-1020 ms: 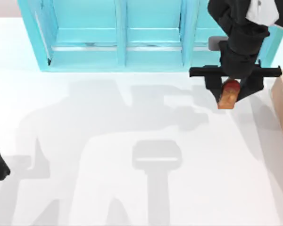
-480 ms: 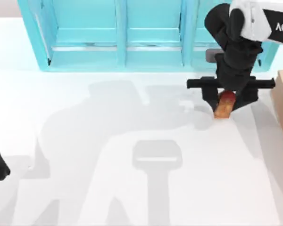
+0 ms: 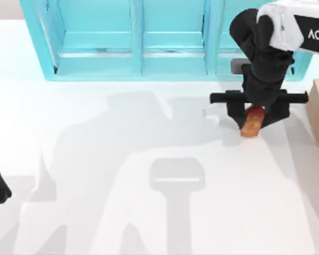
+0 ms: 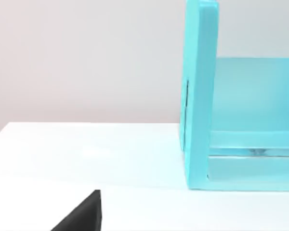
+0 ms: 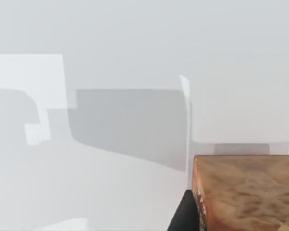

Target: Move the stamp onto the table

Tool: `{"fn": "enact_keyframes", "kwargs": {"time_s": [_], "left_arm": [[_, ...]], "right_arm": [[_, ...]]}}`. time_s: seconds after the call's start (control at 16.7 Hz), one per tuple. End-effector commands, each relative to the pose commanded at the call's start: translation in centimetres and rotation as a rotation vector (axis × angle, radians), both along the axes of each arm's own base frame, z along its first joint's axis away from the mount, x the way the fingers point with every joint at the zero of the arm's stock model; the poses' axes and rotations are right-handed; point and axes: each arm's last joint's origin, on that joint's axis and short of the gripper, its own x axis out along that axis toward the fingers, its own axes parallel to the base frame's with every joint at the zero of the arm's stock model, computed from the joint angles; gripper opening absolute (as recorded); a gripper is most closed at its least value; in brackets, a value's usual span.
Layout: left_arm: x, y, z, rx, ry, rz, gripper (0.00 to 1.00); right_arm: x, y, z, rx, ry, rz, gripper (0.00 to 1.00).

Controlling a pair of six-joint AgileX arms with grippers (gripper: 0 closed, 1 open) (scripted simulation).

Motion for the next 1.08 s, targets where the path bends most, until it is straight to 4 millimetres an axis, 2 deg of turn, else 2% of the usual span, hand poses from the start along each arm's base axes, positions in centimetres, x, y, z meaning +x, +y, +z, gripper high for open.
{"fn": "enact_keyframes", "kwargs": {"time_s": [0.6, 1.08], "left_arm": [[0.00, 0.00, 0.00, 0.000, 0.000, 0.000, 1.00], [0.00, 0.00, 0.00, 0.000, 0.000, 0.000, 1.00]], "right_arm": [[0.00, 0.00, 0.00, 0.000, 0.000, 0.000, 0.98], [0.00, 0.00, 0.00, 0.000, 0.000, 0.000, 1.00]]}}
